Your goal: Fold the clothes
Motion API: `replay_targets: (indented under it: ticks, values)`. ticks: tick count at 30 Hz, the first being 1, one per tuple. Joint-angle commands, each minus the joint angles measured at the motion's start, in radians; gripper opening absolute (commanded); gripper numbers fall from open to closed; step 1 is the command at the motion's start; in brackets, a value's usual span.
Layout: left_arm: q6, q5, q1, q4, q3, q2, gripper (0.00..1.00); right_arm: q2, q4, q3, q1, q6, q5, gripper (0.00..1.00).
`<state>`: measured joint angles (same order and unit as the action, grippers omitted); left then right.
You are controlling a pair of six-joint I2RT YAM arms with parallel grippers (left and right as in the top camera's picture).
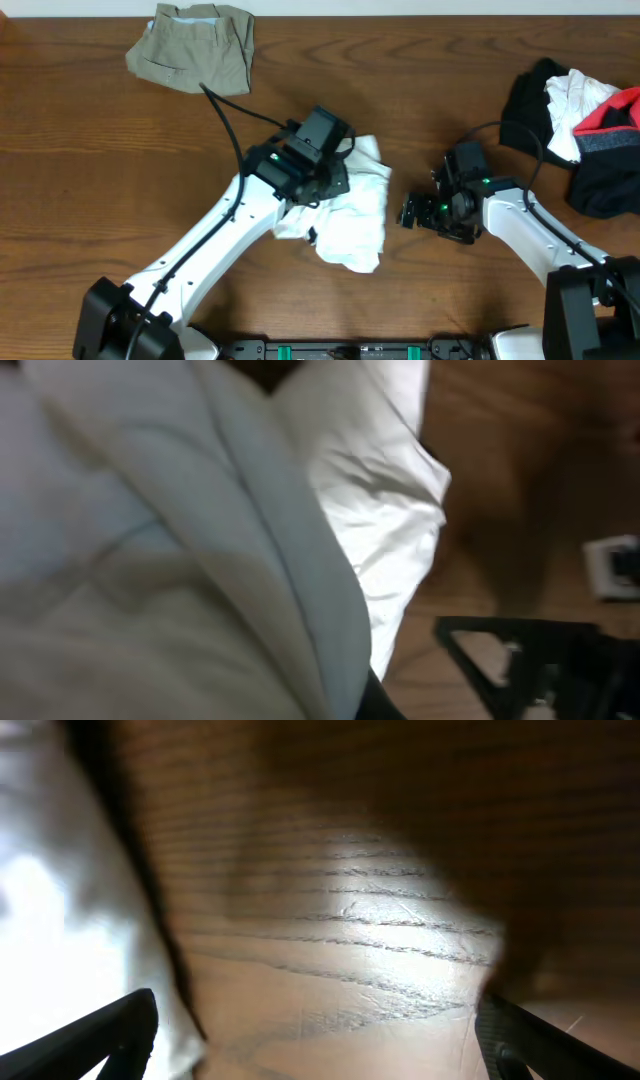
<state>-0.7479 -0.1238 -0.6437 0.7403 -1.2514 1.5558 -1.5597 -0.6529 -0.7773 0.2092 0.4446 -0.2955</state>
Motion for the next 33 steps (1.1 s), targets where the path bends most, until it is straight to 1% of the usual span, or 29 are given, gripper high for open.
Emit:
replay_targets:
  ticks: [1, 3, 8, 12, 18, 23, 29, 32, 33]
  values:
    - [-0.045, 0.013, -0.032, -0.021, -0.023, 0.025, 0.06, -0.008, 0.002, -0.013, 0.009, 0.014, 0.0, 0.99]
    - [-0.066, 0.012, -0.048, -0.021, -0.023, 0.047, 0.06, -0.008, 0.003, -0.013, 0.009, 0.014, 0.0, 0.99]
    - [-0.066, 0.008, -0.087, -0.019, -0.023, 0.095, 0.06, -0.008, 0.01, -0.013, 0.009, 0.014, 0.011, 0.99]
    - [-0.058, 0.008, -0.105, -0.019, -0.024, 0.094, 0.06, -0.011, 0.011, -0.013, 0.007, 0.033, 0.064, 0.91]
    - [-0.058, 0.004, -0.138, -0.021, -0.024, 0.094, 0.06, -0.016, 0.022, -0.013, 0.007, 0.056, 0.063, 0.85]
    - [-0.05, 0.005, -0.175, -0.032, -0.023, 0.094, 0.06, -0.055, 0.03, -0.013, 0.007, 0.065, 0.061, 0.84]
    - [-0.051, 0.005, -0.213, -0.084, -0.023, 0.106, 0.07, -0.111, 0.055, -0.013, 0.008, 0.079, 0.058, 0.82]
    - [-0.051, 0.005, -0.231, -0.114, -0.023, 0.126, 0.09, -0.121, 0.055, -0.013, 0.013, 0.079, 0.056, 0.82]
    - [-0.051, 0.005, -0.237, -0.128, -0.023, 0.14, 0.11, -0.122, 0.055, -0.013, 0.016, 0.079, 0.056, 0.81]
